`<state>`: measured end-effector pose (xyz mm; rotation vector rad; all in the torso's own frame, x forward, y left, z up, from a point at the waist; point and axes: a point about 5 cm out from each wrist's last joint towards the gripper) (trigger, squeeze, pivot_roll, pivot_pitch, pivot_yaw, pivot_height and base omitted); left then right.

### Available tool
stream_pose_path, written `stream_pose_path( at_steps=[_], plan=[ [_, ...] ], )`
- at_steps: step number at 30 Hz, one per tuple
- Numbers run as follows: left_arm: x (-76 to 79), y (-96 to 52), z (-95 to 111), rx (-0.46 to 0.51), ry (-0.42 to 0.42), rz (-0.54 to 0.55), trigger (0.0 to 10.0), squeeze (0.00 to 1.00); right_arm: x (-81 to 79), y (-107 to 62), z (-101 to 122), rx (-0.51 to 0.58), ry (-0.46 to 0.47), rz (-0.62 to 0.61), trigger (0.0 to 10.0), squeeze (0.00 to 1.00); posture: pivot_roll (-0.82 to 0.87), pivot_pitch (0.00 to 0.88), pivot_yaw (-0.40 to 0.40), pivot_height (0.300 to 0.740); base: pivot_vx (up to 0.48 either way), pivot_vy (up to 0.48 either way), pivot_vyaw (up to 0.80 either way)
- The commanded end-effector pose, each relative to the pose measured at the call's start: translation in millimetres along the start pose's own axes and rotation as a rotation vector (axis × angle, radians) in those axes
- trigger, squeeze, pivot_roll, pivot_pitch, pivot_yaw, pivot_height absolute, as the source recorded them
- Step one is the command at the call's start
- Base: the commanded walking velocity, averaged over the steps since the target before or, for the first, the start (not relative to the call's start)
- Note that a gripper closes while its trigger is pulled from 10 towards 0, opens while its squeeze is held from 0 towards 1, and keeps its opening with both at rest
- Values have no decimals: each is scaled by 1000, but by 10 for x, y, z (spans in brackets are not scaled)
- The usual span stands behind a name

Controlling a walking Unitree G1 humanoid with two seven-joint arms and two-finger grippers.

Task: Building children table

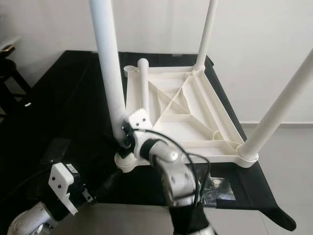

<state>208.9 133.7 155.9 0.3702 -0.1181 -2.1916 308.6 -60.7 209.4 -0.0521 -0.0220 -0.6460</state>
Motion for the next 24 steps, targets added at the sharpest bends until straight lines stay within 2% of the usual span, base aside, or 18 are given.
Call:
stream_pose_path(
  at_steps=[1,2,3,4,6,7,8,10,16,17,24],
  plan=[
    [11,-29,-19,-26,6,-14,10000,0,-43,-35,99,23,-87,241,10000,306,41,163,-16,740,0,0,0],
    [29,-33,-10,-25,4,-16,10000,0,-3,-112,144,1,-167,398,10000,0,52,165,-22,740,0,0,0],
    [45,-37,-1,-23,2,-17,10000,0,32,-178,172,-20,-219,496,10000,0,57,167,-24,740,0,0,0],
    [45,-37,-1,-23,2,-17,10000,0,32,-178,172,-20,-219,496,10000,0,57,167,-24,740,0,0,0],
    [76,-48,20,-21,-1,-18,10000,0,185,-255,198,-108,-241,595,10000,0,62,179,-29,740,0,0,0],
    [94,-58,32,-20,-4,-19,10000,0,286,-242,250,-129,-242,596,10000,0,64,186,-35,740,0,0,0],
    [94,-58,32,-20,-4,-19,10000,0,286,-242,250,-129,-242,596,10000,0,64,186,-35,740,0,0,0],
    [140,-89,68,-18,-13,-19,10000,0,458,-192,419,-114,-198,635,10000,0,70,199,-38,740,0,0,0],
    [171,-114,92,-20,-20,-22,10000,0,517,-178,400,-153,-189,665,10000,0,85,216,-43,740,0,0,0],
    [184,-126,102,-20,-22,-24,10000,0,533,-159,400,-149,-184,663,0,0,87,222,-42,740,0,0,0],
    [217,-154,125,-25,-34,-34,10000,0,560,-176,314,-145,-141,736,0,0,79,225,-34,740,0,0,0]
  ],
)
Point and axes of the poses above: a point about 5 cm out from each wrist's last joint towards the gripper, its own y axis pointing out of the wrist towards the gripper, its own z axis along the axis of the wrist's last joint, x = y × z, and after that the axes turned 5 degrees about y, right-handed
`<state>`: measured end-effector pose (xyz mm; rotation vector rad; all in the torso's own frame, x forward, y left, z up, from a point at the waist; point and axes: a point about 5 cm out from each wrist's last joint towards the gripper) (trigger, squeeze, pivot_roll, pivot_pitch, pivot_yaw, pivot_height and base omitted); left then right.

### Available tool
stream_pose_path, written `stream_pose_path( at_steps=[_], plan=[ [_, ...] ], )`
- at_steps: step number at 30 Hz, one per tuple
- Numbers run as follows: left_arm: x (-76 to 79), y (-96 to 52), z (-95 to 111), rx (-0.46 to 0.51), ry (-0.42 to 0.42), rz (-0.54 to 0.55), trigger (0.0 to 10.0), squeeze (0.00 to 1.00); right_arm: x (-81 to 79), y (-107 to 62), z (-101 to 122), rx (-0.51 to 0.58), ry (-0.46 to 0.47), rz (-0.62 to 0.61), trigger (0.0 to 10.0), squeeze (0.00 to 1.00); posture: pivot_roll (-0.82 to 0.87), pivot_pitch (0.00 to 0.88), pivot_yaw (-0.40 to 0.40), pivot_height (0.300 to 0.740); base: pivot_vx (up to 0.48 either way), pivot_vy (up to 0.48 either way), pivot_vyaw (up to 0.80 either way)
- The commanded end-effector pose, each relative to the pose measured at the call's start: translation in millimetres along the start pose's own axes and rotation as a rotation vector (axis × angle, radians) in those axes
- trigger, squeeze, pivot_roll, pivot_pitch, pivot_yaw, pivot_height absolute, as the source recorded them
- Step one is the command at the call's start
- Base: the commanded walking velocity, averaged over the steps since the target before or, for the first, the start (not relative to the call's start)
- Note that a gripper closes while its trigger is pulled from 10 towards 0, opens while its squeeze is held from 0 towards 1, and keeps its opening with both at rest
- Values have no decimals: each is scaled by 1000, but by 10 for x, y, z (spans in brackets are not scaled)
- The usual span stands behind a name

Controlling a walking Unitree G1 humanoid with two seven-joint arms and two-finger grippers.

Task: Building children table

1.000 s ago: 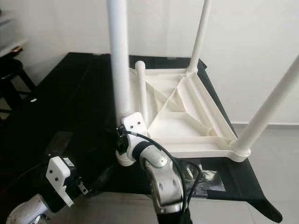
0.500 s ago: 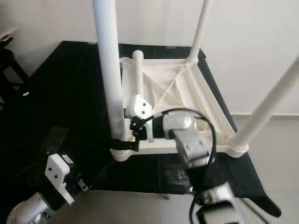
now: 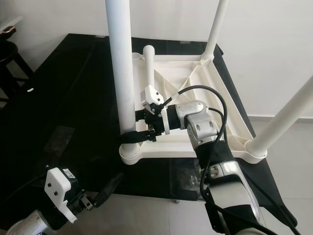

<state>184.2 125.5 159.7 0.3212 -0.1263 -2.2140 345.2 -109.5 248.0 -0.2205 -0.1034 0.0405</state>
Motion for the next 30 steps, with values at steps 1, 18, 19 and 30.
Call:
stream_pose_path(
  at_steps=[1,18,19,30],
  plan=[
    [21,-22,8,-15,7,-19,10000,0,-29,38,-34,-10,10,56,0,0,79,225,-34,740,0,0,0],
    [-24,-10,0,-16,0,-21,10000,0,-802,282,-767,-22,294,-973,0,0,2,218,-41,740,0,0,0],
    [-37,3,-16,-17,-1,-26,10000,0,-942,409,-789,-20,323,-993,0,0,-9,201,-22,740,0,0,0],
    [-64,46,-67,-20,1,-27,10000,0,-746,581,-610,66,274,-820,10000,0,12,171,-47,740,0,0,0]
  ],
)
Point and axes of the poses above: a point about 5 cm out from each wrist's last joint towards the gripper, its own y axis pointing out of the wrist towards the gripper, its own z axis along the axis of the wrist's last joint, x = y × z, and after that the axes turned 5 degrees about y, right-handed
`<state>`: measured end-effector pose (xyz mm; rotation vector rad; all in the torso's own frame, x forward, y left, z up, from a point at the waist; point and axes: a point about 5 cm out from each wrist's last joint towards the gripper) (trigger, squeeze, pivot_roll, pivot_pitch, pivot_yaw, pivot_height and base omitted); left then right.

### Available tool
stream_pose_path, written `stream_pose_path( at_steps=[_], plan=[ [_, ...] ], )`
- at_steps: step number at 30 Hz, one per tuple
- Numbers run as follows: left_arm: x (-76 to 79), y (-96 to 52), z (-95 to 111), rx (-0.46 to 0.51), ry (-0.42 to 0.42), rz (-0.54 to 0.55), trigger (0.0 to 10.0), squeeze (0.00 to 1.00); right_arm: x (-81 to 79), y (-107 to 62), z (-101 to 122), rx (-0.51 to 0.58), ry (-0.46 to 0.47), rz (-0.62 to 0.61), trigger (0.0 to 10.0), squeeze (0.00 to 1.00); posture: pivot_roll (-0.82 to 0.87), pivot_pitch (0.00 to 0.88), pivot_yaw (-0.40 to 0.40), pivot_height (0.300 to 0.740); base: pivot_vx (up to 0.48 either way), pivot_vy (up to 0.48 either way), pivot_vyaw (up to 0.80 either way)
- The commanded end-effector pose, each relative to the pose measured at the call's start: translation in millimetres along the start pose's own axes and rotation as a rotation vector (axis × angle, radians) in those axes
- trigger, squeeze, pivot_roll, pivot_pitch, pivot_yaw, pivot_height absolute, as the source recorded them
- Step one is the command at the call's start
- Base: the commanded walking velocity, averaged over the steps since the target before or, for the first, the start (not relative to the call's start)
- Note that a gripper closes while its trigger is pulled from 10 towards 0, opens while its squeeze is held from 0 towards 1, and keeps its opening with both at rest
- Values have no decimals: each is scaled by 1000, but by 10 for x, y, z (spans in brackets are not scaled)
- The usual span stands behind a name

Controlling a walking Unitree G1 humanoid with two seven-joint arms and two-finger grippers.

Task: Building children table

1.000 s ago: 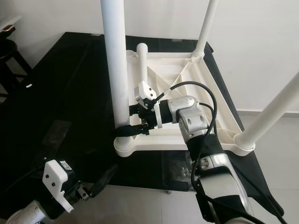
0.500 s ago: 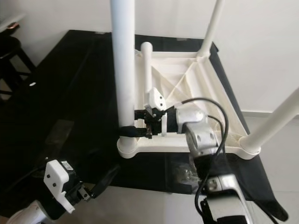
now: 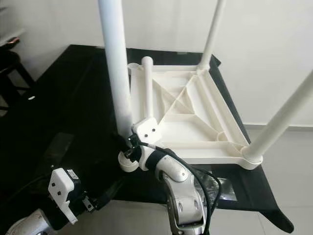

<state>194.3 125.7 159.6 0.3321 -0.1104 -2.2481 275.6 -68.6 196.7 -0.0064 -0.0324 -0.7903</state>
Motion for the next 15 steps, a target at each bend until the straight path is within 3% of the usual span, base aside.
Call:
stream_pose_path(
  at_steps=[1,4,5,7,8,9,12,15],
  plan=[
    [-3,-28,-39,-14,-6,14,10000,0,12,32,-215,-115,83,77,10000,1000,20,167,-48,740,0,0,0],
    [-3,-26,-39,-13,-6,16,10000,0,1,43,-134,-100,90,139,10000,1000,20,167,-48,740,0,0,0],
    [9,-21,-33,-12,-10,8,10000,0,82,41,132,-39,-12,372,10000,988,21,172,-42,740,0,0,0],
    [9,-21,-33,-12,-10,8,10000,0,82,41,132,-39,-12,372,10000,988,21,172,-42,740,0,0,0],
    [15,-20,-30,-11,-11,5,10000,0,112,21,216,-26,-61,435,10000,988,24,174,-40,740,0,0,0],
    [21,-21,-28,-11,-12,2,10000,0,191,5,273,-35,-127,522,10000,0,27,177,-38,740,0,0,0],
    [34,-30,-13,-9,-14,-1,10000,0,357,-7,341,-82,-176,667,10000,0,35,187,-37,740,0,0,0],
    [38,-37,-5,-10,-15,-2,10000,0,407,33,370,-104,-181,748,10000,0,39,197,-33,740,0,0,0]
  ],
)
Point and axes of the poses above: a point about 5 cm out from each wrist's last joint towards the gripper, its own y axis pointing out of the wrist towards the gripper, its own z axis along the axis of the wrist's last joint, x = y × z, and after that the axes turned 5 degrees about y, right-handed
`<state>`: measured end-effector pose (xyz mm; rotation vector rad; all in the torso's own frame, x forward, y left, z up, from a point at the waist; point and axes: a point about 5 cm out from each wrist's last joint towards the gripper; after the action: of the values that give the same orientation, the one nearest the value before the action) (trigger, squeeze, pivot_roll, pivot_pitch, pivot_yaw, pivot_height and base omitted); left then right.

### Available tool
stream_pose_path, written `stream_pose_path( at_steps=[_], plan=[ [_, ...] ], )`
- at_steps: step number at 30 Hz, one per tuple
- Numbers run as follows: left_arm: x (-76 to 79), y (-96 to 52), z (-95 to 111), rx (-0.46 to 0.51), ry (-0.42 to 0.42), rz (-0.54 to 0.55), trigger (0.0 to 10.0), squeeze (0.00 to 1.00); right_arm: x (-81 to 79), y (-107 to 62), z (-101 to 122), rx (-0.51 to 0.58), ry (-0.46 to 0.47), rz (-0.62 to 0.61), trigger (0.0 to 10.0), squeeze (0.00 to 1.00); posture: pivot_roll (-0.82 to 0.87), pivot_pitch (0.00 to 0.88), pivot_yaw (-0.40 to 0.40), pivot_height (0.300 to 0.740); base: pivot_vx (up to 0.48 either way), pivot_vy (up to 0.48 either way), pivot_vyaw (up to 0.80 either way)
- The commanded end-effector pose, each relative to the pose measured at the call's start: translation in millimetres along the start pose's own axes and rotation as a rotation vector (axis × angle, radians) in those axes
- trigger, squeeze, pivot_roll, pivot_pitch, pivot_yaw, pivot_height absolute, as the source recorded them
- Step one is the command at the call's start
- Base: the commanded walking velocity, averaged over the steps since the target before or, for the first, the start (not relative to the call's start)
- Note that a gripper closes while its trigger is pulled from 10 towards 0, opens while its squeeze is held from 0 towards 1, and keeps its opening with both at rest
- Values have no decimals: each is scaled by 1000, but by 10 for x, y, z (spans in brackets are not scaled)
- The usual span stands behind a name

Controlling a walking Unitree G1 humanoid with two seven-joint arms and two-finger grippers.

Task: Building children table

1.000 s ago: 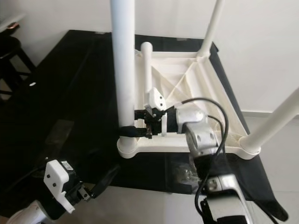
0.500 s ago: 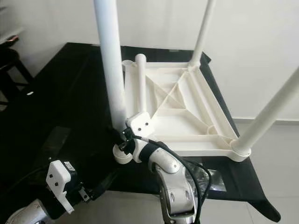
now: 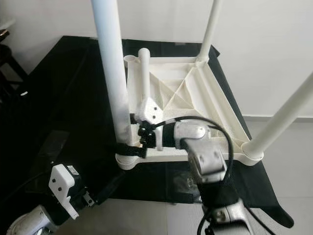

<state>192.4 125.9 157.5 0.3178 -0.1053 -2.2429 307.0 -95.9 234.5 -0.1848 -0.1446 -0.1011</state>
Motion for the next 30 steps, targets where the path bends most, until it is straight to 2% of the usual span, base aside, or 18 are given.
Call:
stream_pose_path(
  at_steps=[1,5,6,8,9,14,17,23,24,25,26,27,29,30],
  plan=[
    [27,-21,16,-1,-7,-9,10000,0,7,7,18,4,-14,92,10000,0,44,199,-33,740,0,0,0],
    [40,-32,30,-2,-9,-11,10000,0,100,20,49,4,11,152,10000,0,54,211,-32,740,0,0,0],
    [45,-36,36,-5,-9,-12,10000,0,193,39,82,45,56,188,7098,0,57,216,-32,740,0,0,0],
    [46,-37,37,-5,-9,-12,10000,0,230,46,90,67,80,201,7098,0,57,216,-32,740,0,0,0],
    [50,-40,42,-6,-9,-12,10000,0,253,40,69,75,102,218,0,0,63,225,-33,740,0,0,0],
    [72,-51,56,-6,-10,-11,10000,0,283,19,-70,26,117,245,0,0,70,229,-39,740,0,0,0],
    [83,-52,63,-6,-12,-10,10000,0,314,5,-131,20,132,221,0,0,66,232,-42,740,0,0,0],
    [95,-42,62,-4,-14,-10,10000,0,321,-39,-127,33,106,169,0,0,53,227,-54,740,0,0,0],
    [98,-26,56,0,-16,-7,10000,0,309,-89,-91,54,62,26,0,0,37,225,-60,740,0,0,0],
    [98,-26,56,0,-16,-7,10000,0,309,-89,-91,54,62,26,0,0,37,225,-60,740,0,0,0],
    [95,-20,52,3,-17,-5,10000,0,278,-108,-75,80,63,-117,0,0,14,222,-62,740,0,0,0],
    [91,-19,49,3,-17,-4,10000,0,257,-113,-74,91,78,-178,0,0,13,222,-62,740,0,0,0],
    [89,-19,48,3,-18,-3,10000,0,247,-117,-78,98,87,-214,0,0,13,222,-62,740,0,0,0],
    [80,-20,45,2,-17,-3,10000,0,182,-71,-117,128,122,-347,0,0,7,218,-63,740,0,0,0]
  ],
)
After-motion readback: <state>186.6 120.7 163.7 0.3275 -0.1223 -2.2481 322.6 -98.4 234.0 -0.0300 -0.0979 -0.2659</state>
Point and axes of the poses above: a point about 5 cm out from each wrist's last joint towards the gripper, its own y axis pointing out of the wrist towards the gripper, its own z axis along the axis of the wrist's last joint, x = y × z, and after that the axes turned 5 degrees about y, right-handed
